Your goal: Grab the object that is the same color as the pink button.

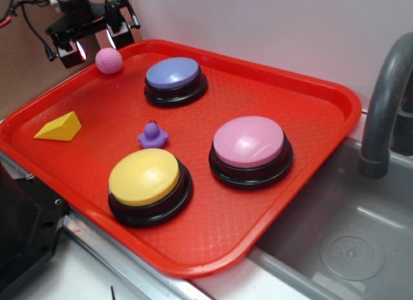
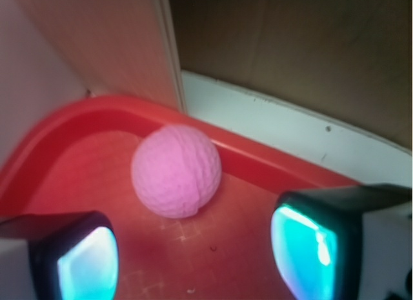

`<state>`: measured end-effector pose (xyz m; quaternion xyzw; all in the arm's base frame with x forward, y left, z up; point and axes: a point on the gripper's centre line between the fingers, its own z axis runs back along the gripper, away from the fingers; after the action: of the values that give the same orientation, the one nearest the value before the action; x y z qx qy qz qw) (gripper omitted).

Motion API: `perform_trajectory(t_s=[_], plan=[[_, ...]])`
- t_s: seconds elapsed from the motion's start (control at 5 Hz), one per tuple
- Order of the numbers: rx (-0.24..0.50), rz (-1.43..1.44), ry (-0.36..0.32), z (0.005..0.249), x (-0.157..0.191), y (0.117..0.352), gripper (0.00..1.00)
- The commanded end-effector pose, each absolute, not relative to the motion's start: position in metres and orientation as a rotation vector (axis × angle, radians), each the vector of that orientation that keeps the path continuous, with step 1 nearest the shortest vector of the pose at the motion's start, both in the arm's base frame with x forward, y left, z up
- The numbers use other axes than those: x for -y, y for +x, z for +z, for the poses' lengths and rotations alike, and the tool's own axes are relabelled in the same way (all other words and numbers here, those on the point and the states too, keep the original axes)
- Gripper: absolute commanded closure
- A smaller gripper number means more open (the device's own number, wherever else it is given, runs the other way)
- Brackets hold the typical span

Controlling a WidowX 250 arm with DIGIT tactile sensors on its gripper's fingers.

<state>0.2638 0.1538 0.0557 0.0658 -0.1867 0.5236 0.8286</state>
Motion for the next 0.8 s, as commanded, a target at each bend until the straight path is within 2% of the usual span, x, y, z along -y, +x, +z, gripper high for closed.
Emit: perform_trajectory(t_s=[0.0, 0.4, 0.6], plan=[[0.440, 1.112, 0.172, 0.058, -0.175, 0.275, 0.00], [0.431, 1.125, 0.188, 0.052, -0.181, 0.277, 0.00], [0.420, 1.139, 0.182, 0.048, -0.184, 0.278, 1.00]])
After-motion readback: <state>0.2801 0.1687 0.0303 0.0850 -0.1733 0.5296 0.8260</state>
